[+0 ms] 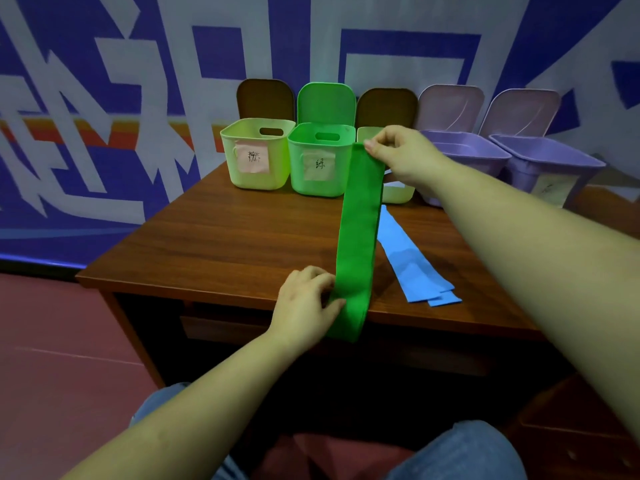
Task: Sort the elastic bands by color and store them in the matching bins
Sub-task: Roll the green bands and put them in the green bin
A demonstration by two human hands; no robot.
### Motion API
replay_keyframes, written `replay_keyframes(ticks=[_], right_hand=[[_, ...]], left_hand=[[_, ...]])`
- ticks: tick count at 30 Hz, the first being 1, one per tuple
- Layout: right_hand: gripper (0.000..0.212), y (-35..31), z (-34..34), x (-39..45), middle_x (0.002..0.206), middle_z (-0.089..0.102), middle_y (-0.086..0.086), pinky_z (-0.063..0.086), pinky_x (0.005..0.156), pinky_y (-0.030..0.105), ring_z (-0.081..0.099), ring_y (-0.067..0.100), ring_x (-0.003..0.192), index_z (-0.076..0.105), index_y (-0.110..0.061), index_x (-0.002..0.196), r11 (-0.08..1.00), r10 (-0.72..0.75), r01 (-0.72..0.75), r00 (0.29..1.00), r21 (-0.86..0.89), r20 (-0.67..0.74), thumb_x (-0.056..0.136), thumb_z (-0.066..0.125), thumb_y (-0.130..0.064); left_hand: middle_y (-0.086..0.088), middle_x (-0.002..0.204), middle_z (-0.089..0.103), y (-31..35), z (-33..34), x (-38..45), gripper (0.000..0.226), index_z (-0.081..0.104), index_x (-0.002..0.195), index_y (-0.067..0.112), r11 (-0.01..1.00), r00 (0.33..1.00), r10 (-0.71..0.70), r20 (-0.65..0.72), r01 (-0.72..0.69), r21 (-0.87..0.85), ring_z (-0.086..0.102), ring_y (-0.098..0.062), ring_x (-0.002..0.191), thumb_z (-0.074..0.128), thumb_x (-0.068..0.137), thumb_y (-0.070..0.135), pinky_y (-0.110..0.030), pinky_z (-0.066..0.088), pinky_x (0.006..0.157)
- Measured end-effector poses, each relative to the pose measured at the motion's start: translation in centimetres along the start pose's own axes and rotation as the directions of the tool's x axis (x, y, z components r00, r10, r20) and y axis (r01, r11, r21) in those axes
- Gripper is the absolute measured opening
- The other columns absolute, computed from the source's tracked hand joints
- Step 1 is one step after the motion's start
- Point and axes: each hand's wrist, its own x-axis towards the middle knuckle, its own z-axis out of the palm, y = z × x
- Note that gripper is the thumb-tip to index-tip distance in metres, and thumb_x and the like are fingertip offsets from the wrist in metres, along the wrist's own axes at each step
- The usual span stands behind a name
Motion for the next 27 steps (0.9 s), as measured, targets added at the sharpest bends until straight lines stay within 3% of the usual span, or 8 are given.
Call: replay_keyframes(ticks=[5,7,10,14,19,22,24,27], right_hand=[[0.012,1.3,1.0,1.3,0.097,0.059,0.006,0.045,0.063,0.020,0.054,0.016,0.088,0.055,-0.016,0.093,1.000,0.008,-0.008,1.000,-0.001,-0.005,0.096,0.054,-0.028],[0.011,2.1,1.3,1.7,0.098,0.058,0.008,0.045,0.067,0.024,0.053,0.017,0.089,0.053,-0.019,0.088,1.000,0.012,-0.012,1.000,-0.002,0.000,0.095,0.054,-0.028],[0.012,3.4,1.8,2.4,0.096,0.057,0.009,0.045,0.077,0.032,0.051,0.018,0.088,0.053,-0.021,0.085,0.999,0.030,-0.030,1.000,-0.014,0.009,0.095,0.055,-0.028],[0.018,5.7,3.1,3.2,0.090,0.057,0.006,0.044,0.078,0.033,0.051,0.019,0.087,0.050,-0.026,0.078,0.998,0.066,-0.066,0.997,-0.011,0.043,0.094,0.056,-0.027],[0.019,8.5,4.4,4.4,0.084,0.055,0.007,0.048,0.078,0.041,0.051,0.021,0.083,0.051,-0.026,0.076,0.991,0.121,-0.122,0.992,0.044,0.039,0.094,0.057,-0.028],[0.021,9.8,5.2,4.9,0.074,0.050,-0.001,0.041,0.071,0.029,0.046,0.018,0.078,0.050,-0.025,0.073,0.989,0.135,-0.137,0.990,0.062,0.036,0.093,0.059,-0.025],[0.021,10.6,5.6,5.0,0.073,0.051,-0.001,0.039,0.070,0.028,0.046,0.016,0.078,0.051,-0.024,0.073,0.987,0.146,-0.149,0.988,0.061,0.059,0.093,0.059,-0.023],[0.021,11.9,6.0,4.9,0.077,0.057,-0.001,0.043,0.080,0.033,0.052,0.017,0.083,0.054,-0.023,0.073,0.985,0.158,-0.163,0.984,0.055,0.079,0.092,0.060,-0.023]], left_hand=[[0.001,0.132,0.040,-0.2,-0.1,0.6,0.071,0.039,0.136,0.021,1.000,0.997,-0.029,-0.066,0.028,-0.010,0.035,-0.019,0.123,0.073,0.076,0.035,-0.030,0.027,0.101],[-0.001,0.124,0.044,-0.5,-0.2,1.0,0.064,0.046,0.129,0.021,0.997,0.995,0.075,-0.064,-0.073,0.038,0.039,-0.020,0.116,0.073,0.073,0.034,-0.030,0.030,0.096],[0.002,0.106,0.055,-1.2,-0.2,1.9,0.035,0.060,0.110,0.023,0.939,0.956,0.286,0.068,-0.294,0.181,0.048,-0.021,0.101,0.058,0.079,0.039,-0.030,0.032,0.085],[0.003,0.089,0.058,-2.1,0.0,3.5,0.038,0.068,0.098,0.026,0.865,0.898,0.402,0.179,-0.436,0.249,0.053,-0.021,0.088,0.043,0.077,0.047,-0.032,0.035,0.078],[0.003,0.092,0.055,-1.9,-0.9,7.6,0.043,0.069,0.088,0.027,0.834,0.849,0.472,0.238,-0.517,0.191,0.047,-0.018,0.088,0.037,0.078,0.053,-0.030,0.029,0.076],[0.005,0.084,0.054,-2.2,-0.9,10.2,0.036,0.066,0.086,0.025,0.931,0.928,0.355,0.113,-0.362,0.049,0.051,-0.017,0.084,0.043,0.075,0.051,-0.029,0.033,0.074],[0.005,0.084,0.056,-2.6,-0.9,12.5,0.023,0.065,0.087,0.023,0.982,0.992,0.126,0.023,-0.121,-0.142,0.055,-0.017,0.084,0.055,0.078,0.042,-0.029,0.041,0.077],[0.005,0.094,0.059,-3.2,-0.5,16.0,0.022,0.060,0.101,0.020,0.873,0.967,-0.212,0.140,0.252,-0.418,0.054,-0.013,0.087,0.065,0.084,0.032,-0.028,0.041,0.076]])
